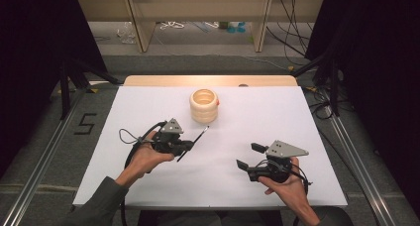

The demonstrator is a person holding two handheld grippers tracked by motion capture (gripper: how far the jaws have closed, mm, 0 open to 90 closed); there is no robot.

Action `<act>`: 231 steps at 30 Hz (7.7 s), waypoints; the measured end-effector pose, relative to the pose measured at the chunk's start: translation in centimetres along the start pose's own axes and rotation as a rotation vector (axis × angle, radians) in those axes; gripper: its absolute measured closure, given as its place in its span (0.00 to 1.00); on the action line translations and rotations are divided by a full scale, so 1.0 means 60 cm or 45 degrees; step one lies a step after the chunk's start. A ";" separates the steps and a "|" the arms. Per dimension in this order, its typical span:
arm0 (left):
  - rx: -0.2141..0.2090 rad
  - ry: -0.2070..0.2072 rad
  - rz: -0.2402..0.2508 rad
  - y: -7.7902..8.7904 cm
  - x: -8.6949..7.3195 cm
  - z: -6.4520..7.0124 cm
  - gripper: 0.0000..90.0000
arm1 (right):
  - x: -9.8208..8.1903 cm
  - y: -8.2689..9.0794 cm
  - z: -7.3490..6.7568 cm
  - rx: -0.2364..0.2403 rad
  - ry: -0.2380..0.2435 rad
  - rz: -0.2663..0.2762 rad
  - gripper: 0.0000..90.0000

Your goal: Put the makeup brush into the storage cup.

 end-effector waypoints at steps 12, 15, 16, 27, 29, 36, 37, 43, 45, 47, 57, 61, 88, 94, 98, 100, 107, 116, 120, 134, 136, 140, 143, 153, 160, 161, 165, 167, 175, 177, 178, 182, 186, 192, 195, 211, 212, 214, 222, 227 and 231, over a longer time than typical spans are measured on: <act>0.047 0.106 0.242 0.021 0.021 -0.021 0.94 | 0.000 -0.002 0.001 0.014 -0.015 0.034 0.24; 0.061 0.123 0.295 0.028 0.030 -0.024 0.94 | 0.000 -0.002 0.001 0.009 -0.015 0.042 0.24; 0.063 0.121 0.314 0.029 0.032 -0.027 0.94 | 0.000 -0.001 0.001 0.005 -0.014 0.043 0.24; 0.091 0.215 0.430 0.032 0.045 -0.048 0.94 | 0.000 0.000 0.002 -0.011 -0.008 0.038 0.24; 0.096 0.204 0.437 0.033 0.047 -0.051 0.94 | 0.001 -0.001 0.002 -0.003 -0.010 0.035 0.24; 0.115 0.221 0.491 0.034 0.061 -0.067 0.94 | 0.001 0.001 0.003 0.000 -0.007 0.022 0.24; 0.117 0.226 0.494 0.034 0.063 -0.068 0.94 | 0.001 0.001 0.003 0.002 -0.010 0.024 0.24; 0.115 0.227 0.526 0.035 0.077 -0.074 0.94 | 0.002 0.002 0.005 -0.014 0.011 0.044 0.23; 0.110 0.231 0.535 0.032 0.079 -0.078 0.94 | 0.001 -0.001 0.005 -0.011 0.007 0.072 0.22; 0.115 0.229 0.535 0.029 0.080 -0.082 0.94 | 0.001 0.000 0.004 -0.008 0.004 0.074 0.22; 0.127 0.235 0.571 0.019 0.096 -0.099 0.94 | 0.002 0.002 0.005 -0.019 0.003 0.053 0.20; 0.138 0.242 0.584 0.014 0.100 -0.109 0.94 | 0.002 0.003 0.003 -0.011 -0.017 0.041 0.20; 0.179 0.248 0.586 -0.020 0.141 -0.141 0.94 | 0.002 0.001 0.004 -0.003 0.000 0.073 0.21; 0.188 0.252 0.596 -0.029 0.152 -0.145 0.94 | 0.002 0.003 0.004 -0.008 0.002 0.050 0.21; 0.196 0.252 0.578 -0.043 0.159 -0.148 0.94 | 0.002 0.003 0.005 -0.006 0.002 0.051 0.21; 0.200 0.236 0.573 -0.046 0.163 -0.150 0.94 | 0.002 0.004 0.004 -0.002 -0.009 0.041 0.21; 0.223 0.258 0.571 -0.062 0.170 -0.161 0.94 | 0.002 0.004 0.003 0.005 -0.020 0.042 0.21; 0.264 0.285 0.572 -0.073 0.174 -0.181 0.94 | 0.001 0.002 0.007 0.004 -0.002 0.073 0.21; 0.263 0.285 0.584 -0.074 0.182 -0.180 0.94 | 0.001 0.002 0.008 0.000 0.000 0.078 0.21; 0.270 0.298 0.572 -0.106 0.182 -0.176 0.94 | 0.001 0.003 0.007 0.006 -0.004 0.073 0.21; 0.276 0.296 0.569 -0.107 0.181 -0.177 0.94 | 0.001 0.003 0.007 0.001 0.000 0.077 0.21; 0.273 0.295 0.574 -0.110 0.180 -0.179 0.94 | 0.000 0.002 0.008 0.003 -0.001 0.078 0.21; 0.278 0.294 0.575 -0.113 0.179 -0.180 0.94 | 0.001 0.008 0.008 -0.013 0.007 0.034 0.21; 0.293 0.296 0.553 -0.127 0.176 -0.180 0.94 | 0.001 0.003 0.007 0.005 -0.003 0.082 0.21; 0.297 0.291 0.545 -0.132 0.172 -0.181 0.94 | 0.001 0.003 0.008 0.006 -0.003 0.079 0.21; 0.302 0.292 0.544 -0.132 0.171 -0.181 0.94 | 0.001 0.004 0.007 0.006 -0.003 0.079 0.21; 0.305 0.294 0.542 -0.135 0.167 -0.181 0.94 | 0.001 0.003 0.007 0.007 -0.004 0.080 0.21; 0.308 0.290 0.543 -0.137 0.166 -0.181 0.94 | 0.001 0.003 0.007 0.007 -0.004 0.080 0.21; 0.309 0.297 0.546 -0.140 0.161 -0.181 0.94 | 0.001 0.003 0.007 0.007 -0.004 0.080 0.21; 0.305 0.299 0.548 -0.142 0.160 -0.180 0.94 | 0.001 0.003 0.007 0.007 -0.004 0.080 0.21; 0.306 0.295 0.545 -0.142 0.160 -0.180 0.94 | 0.001 0.003 0.007 0.009 -0.006 0.080 0.21; 0.305 0.298 0.543 -0.145 0.157 -0.179 0.94 | 0.000 0.003 0.007 0.009 -0.006 0.079 0.21; 0.305 0.293 0.542 -0.147 0.155 -0.177 0.94 | 0.000 0.003 0.006 0.010 -0.006 0.079 0.21; 0.305 0.302 0.539 -0.149 0.150 -0.175 0.94 | 0.001 0.003 0.006 0.012 -0.005 0.079 0.21; 0.305 0.308 0.538 -0.151 0.147 -0.177 0.94 | 0.000 0.003 0.006 0.010 -0.005 0.077 0.21; 0.304 0.322 0.494 -0.157 0.127 -0.173 0.94 | 0.001 0.003 0.007 0.008 -0.006 0.082 0.22; 0.306 0.315 0.479 -0.157 0.126 -0.171 0.93 | 0.001 0.003 0.007 0.008 -0.006 0.082 0.22; 0.302 0.315 0.470 -0.159 0.125 -0.168 0.93 | 0.001 0.003 0.007 0.008 -0.006 0.082 0.22; 0.297 0.336 0.453 -0.153 0.126 -0.166 0.82 | 0.001 0.003 0.007 0.008 -0.006 0.081 0.22; 0.287 0.334 0.458 -0.146 0.127 -0.165 0.75 | 0.001 0.003 0.007 0.007 -0.006 0.080 0.22; 0.272 0.326 0.456 -0.141 0.128 -0.163 0.68 | 0.001 0.003 0.007 0.006 -0.006 0.083 0.22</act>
Point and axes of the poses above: each handheld gripper's, and its own axes: y roughly backward along the jaws, x roughly out of its top, z roughly to its right, the point moved 1 cm from there along -y, roughly forward along the jaws, and after that the axes turned 3 degrees about -x, right-handed, at the moved point
